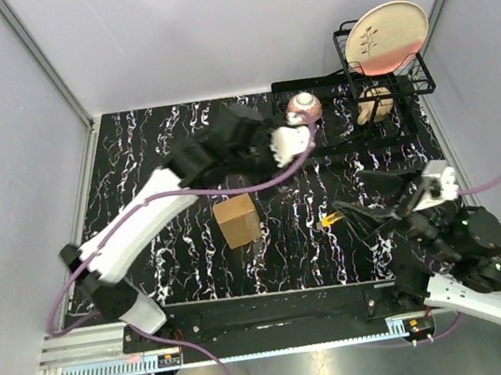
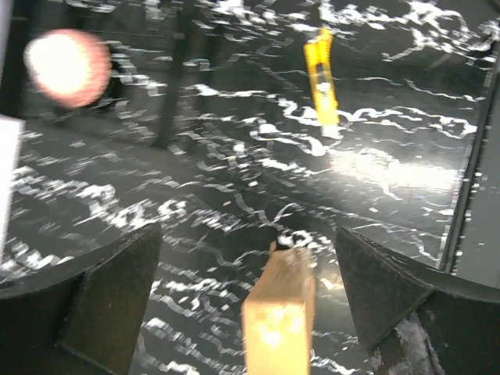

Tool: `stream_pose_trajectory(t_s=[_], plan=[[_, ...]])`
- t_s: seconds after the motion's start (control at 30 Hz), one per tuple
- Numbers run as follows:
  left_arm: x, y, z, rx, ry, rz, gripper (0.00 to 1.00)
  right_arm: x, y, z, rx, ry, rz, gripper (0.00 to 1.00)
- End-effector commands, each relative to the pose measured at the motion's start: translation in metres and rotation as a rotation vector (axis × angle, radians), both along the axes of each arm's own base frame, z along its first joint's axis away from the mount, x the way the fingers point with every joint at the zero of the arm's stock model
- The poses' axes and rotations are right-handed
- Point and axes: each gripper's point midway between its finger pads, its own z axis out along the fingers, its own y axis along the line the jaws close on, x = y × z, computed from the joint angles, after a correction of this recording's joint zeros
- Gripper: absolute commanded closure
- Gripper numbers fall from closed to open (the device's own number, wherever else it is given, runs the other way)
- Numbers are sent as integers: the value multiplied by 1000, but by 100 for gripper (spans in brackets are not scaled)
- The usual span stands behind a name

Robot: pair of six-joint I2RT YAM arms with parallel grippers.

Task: Unpack the express box
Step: Pick up the knife from the center of the board.

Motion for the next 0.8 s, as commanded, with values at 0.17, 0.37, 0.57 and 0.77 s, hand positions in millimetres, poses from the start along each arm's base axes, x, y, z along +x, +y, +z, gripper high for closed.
stream_pose_trajectory(t_s=[0.17, 0.37, 0.57, 0.77], plan=[[4, -104, -133, 130, 285, -149, 1, -20, -49, 59, 195, -14, -40, 5], [12, -130, -189, 178, 328, -174, 10, -20, -54, 60, 168, -26, -53, 5], [12, -150, -217, 170, 355, -192, 12, -20, -57, 54, 155, -25, -64, 5], [7, -166, -240, 189, 377, -188, 10, -23, -61, 52, 174, -20, -59, 5]])
